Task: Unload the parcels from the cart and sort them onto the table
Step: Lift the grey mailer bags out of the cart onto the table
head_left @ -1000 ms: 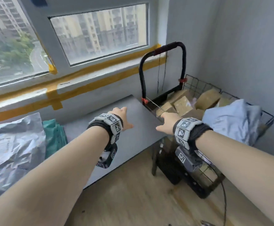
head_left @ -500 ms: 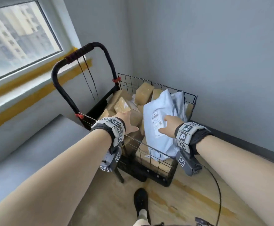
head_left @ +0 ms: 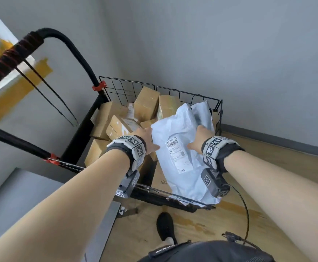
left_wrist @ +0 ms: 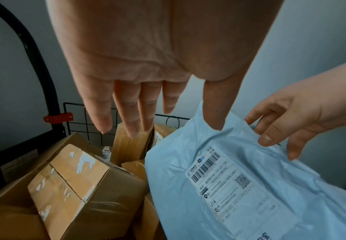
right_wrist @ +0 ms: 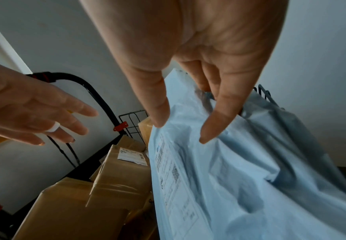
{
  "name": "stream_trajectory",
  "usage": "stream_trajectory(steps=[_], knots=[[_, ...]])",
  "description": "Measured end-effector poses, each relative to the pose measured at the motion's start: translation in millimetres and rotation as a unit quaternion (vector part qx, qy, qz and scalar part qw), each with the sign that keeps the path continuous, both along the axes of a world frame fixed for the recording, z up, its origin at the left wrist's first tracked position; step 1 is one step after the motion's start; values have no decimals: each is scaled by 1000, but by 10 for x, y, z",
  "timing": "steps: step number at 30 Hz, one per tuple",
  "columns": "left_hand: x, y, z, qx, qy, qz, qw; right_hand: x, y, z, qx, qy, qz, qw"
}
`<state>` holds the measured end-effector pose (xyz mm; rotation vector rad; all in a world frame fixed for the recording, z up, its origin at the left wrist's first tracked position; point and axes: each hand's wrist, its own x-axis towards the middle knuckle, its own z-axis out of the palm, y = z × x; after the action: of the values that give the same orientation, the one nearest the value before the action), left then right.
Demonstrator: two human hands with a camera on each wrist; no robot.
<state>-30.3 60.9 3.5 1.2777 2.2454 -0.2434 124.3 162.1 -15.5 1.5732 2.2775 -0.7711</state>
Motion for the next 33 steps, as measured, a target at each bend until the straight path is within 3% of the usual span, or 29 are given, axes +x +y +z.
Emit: stream_trajectory(steps=[7,14,21,25,27,29,31,33], knots=[[-193,90,-177,-3,-27,5,1000,-220,108,-181,-45,4,9,999],[-179,121,-230,-5,-49,72,996,-263,178,-58,-56,23,31,998],[44,107,-90,63,-80,215,971,-106,379,501,-90,220,6,971],[277,68,59,132,-125,338,923,40,536,872,-87,356,7,930],[382,-15,145,167,-136,414,884,104,577,1026,-97,395,13,914],[469,-175,254,222,-160,479,834,133,565,1131,-147,441,0,885],[527,-428,291,285,-224,540,760,129,482,1166,-209,469,-11,858],[583,-757,296,337,-233,576,708,85,335,1162,-241,476,-6,846]])
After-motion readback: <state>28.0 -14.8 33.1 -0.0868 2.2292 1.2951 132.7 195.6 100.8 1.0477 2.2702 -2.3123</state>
